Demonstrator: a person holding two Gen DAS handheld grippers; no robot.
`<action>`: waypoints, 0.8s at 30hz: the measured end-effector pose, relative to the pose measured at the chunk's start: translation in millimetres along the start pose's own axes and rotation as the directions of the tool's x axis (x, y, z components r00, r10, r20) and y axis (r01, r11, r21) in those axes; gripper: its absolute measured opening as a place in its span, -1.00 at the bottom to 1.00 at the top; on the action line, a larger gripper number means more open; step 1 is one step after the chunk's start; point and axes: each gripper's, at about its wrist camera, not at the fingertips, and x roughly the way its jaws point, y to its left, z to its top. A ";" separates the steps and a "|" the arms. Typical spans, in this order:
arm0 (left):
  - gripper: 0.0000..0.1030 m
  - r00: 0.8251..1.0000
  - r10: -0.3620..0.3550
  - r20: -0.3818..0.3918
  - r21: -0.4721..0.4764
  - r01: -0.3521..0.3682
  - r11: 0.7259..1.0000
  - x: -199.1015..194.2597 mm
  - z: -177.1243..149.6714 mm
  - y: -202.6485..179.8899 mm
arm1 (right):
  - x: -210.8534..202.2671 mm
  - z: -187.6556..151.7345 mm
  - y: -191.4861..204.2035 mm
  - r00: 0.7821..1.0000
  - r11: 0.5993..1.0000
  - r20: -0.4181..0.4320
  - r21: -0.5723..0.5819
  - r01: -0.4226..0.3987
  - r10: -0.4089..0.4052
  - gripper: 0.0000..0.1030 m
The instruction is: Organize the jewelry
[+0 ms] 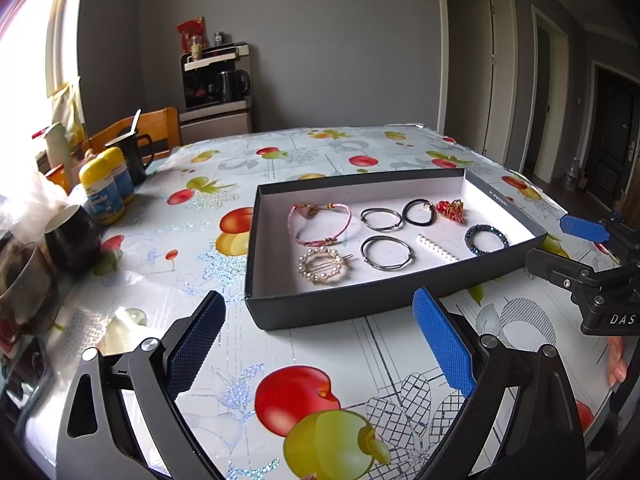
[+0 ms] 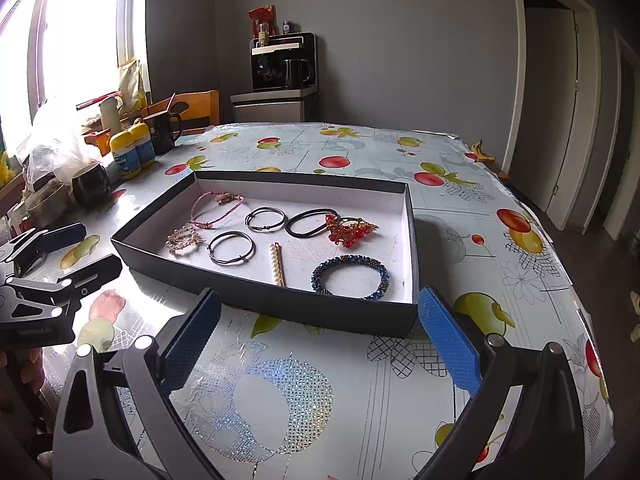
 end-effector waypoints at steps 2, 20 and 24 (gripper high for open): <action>0.87 1.000 -0.002 0.000 -0.001 0.002 1.000 -0.2 0.0 0.1 | 0.0 -0.1 0.0 1.000 1.000 0.000 0.000 0.000 0.000 0.89; 0.87 1.000 -0.006 -0.010 -0.003 0.006 1.000 2.9 -0.3 0.7 | 1.9 0.4 -3.1 1.000 1.000 -0.010 0.005 -0.001 0.001 0.89; 0.87 1.000 -0.007 -0.013 -0.003 0.007 1.000 3.6 0.0 0.3 | 1.8 0.4 -3.1 1.000 1.000 -0.010 0.005 0.000 0.000 0.89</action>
